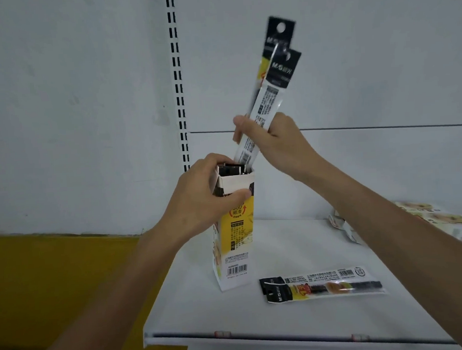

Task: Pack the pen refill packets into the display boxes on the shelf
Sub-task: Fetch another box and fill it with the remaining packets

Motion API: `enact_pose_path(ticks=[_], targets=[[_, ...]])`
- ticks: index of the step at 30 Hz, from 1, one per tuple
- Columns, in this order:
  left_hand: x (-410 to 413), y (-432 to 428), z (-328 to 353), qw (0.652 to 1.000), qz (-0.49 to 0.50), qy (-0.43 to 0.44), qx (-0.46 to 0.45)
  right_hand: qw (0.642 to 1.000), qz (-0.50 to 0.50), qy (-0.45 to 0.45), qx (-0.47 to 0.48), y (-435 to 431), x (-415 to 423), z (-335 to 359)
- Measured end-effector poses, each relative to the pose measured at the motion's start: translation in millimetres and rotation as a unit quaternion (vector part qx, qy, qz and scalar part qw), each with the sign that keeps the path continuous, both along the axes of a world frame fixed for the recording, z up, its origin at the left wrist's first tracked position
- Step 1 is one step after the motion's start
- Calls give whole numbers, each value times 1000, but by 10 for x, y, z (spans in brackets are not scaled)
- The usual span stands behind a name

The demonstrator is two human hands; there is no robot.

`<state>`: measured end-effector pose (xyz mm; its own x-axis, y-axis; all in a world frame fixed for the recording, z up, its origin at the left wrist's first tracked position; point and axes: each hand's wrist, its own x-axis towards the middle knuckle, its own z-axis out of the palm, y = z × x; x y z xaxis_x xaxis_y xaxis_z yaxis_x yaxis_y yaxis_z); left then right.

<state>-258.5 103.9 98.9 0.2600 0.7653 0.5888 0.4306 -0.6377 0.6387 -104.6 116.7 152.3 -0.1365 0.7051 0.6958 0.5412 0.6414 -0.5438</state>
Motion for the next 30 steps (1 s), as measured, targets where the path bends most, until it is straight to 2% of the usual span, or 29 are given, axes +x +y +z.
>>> enact_pose_path(ticks=[4, 7, 9, 15, 19, 27, 30], targets=[[-38, 3, 99, 996, 33, 75, 30, 999, 10, 49, 13, -34, -39, 39], [-48, -4, 120, 994, 31, 95, 34, 992, 30, 119, 5, -46, -36, 83], [-58, 2, 123, 994, 24, 104, 26, 991, 22, 128, 22, -69, -47, 94], [-75, 20, 63, 999, -11, 32, -15, 976, 21, 209, 58, -93, -16, 213], [-42, 9, 17, 999, -16, -20, -23, 974, 35, 220, 53, -86, -10, 215], [-37, 50, -123, 997, 36, -7, 68, 953, 103, 285, 5, -83, 24, 231], [-77, 60, -137, 997, 32, -39, 62, 954, 149, 256, -39, -67, 47, 204]])
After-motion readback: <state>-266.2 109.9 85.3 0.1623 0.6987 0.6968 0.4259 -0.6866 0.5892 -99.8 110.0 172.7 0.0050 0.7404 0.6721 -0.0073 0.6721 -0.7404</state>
